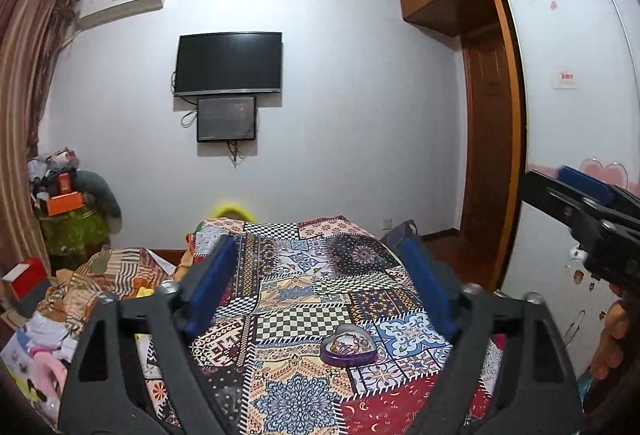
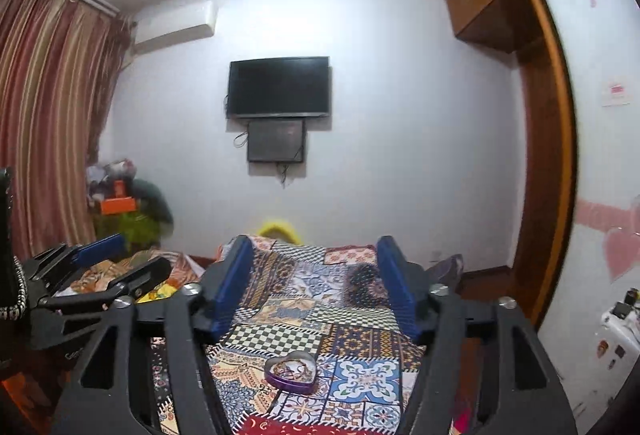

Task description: Organize jewelry

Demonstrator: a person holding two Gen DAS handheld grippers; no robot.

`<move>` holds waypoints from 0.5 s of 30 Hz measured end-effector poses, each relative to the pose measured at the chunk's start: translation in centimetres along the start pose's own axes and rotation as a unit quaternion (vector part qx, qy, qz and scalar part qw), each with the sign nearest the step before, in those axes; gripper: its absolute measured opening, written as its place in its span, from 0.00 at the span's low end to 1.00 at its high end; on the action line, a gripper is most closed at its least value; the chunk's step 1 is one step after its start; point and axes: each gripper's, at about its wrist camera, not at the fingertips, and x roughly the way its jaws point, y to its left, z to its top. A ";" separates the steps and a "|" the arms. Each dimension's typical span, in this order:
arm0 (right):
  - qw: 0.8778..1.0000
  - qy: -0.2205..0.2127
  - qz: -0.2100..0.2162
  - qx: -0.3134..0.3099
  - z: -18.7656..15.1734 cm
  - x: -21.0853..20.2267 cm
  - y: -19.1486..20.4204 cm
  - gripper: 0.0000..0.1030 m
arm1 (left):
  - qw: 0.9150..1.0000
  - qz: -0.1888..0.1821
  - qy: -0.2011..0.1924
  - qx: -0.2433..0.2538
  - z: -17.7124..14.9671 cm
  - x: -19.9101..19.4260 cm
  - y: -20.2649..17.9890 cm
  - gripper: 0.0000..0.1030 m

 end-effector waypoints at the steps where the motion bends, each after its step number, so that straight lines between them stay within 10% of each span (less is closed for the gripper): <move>1: 1.000 -0.003 -0.005 0.005 -0.1 -0.3 0.0 0.82 | 1.000 0.003 -0.001 -0.001 -0.1 -0.2 0.0 0.87; 5: 0.999 -0.013 -0.030 0.001 -0.4 -0.6 0.2 1.00 | 1.000 0.014 -0.001 -0.007 -0.5 -0.9 0.2 0.96; 15: 0.999 0.004 -0.033 -0.011 -0.9 -1.2 0.4 1.00 | 1.000 0.017 0.005 -0.015 -0.8 -1.8 0.4 0.96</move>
